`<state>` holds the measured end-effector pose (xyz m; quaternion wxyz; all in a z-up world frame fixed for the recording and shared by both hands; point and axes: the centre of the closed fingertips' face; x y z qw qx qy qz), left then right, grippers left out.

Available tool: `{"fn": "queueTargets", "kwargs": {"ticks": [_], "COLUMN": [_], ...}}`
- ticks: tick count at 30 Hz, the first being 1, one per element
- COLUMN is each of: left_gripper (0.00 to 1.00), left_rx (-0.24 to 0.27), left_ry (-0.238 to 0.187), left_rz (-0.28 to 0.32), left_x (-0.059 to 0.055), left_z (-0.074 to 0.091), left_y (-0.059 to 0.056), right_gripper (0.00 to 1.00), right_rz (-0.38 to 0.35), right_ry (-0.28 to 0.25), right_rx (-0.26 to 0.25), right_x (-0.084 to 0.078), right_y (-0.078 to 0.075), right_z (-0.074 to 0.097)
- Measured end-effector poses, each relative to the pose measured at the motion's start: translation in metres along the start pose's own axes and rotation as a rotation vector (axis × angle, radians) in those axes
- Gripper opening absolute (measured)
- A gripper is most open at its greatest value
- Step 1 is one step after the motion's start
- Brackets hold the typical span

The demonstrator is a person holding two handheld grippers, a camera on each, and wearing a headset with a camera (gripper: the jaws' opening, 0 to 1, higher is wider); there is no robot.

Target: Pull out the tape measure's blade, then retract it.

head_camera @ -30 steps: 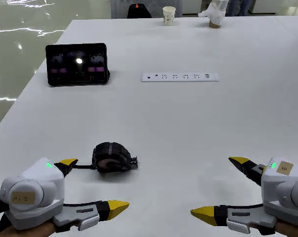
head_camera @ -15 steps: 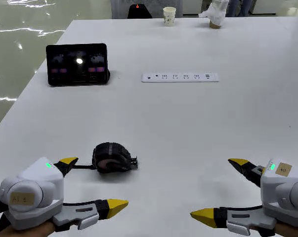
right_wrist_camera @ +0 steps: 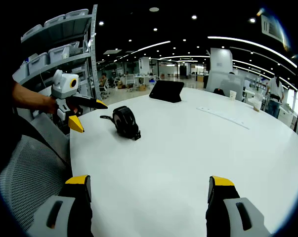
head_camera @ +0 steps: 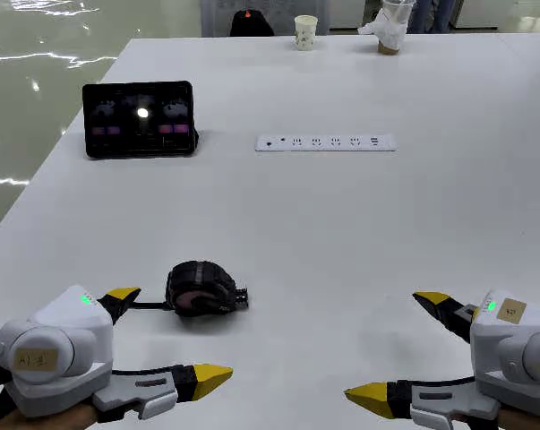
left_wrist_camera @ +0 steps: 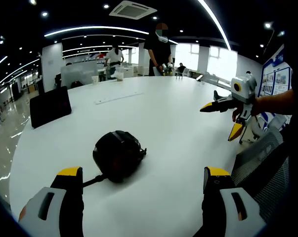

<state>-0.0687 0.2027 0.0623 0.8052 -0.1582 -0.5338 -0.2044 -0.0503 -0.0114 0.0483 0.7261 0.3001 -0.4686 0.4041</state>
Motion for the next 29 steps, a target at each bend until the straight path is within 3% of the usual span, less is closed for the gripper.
{"fn": "queueTargets", "kwargs": {"ticks": [9,16,29], "left_gripper": [0.99,0.99,0.98], "left_rx": [0.004,-0.014,-0.020], "left_ry": [-0.003,0.001,0.020], "left_rz": [0.012,0.058,0.052], "left_x": [0.001,0.000,-0.002], "left_z": [0.000,0.001,0.000], "left_y": [0.001,-0.003,-0.002], "right_gripper": [0.99,0.99,0.99], "right_rz": [0.001,0.000,0.009], "right_ry": [0.006,0.015,0.047], "right_rx": [0.001,0.004,0.014], "right_x": [-0.001,-0.004,-0.012], "right_y": [0.001,0.002,0.005], "right_z": [-0.001,-0.001,-0.001]}}
Point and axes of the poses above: the centre of the closed fingertips' face, and the gripper's own axes: z roughly backward along the fingers, y roughly to its left, x roughly out of its top, and after that the axes turned 9 degrees about -y, right-handed
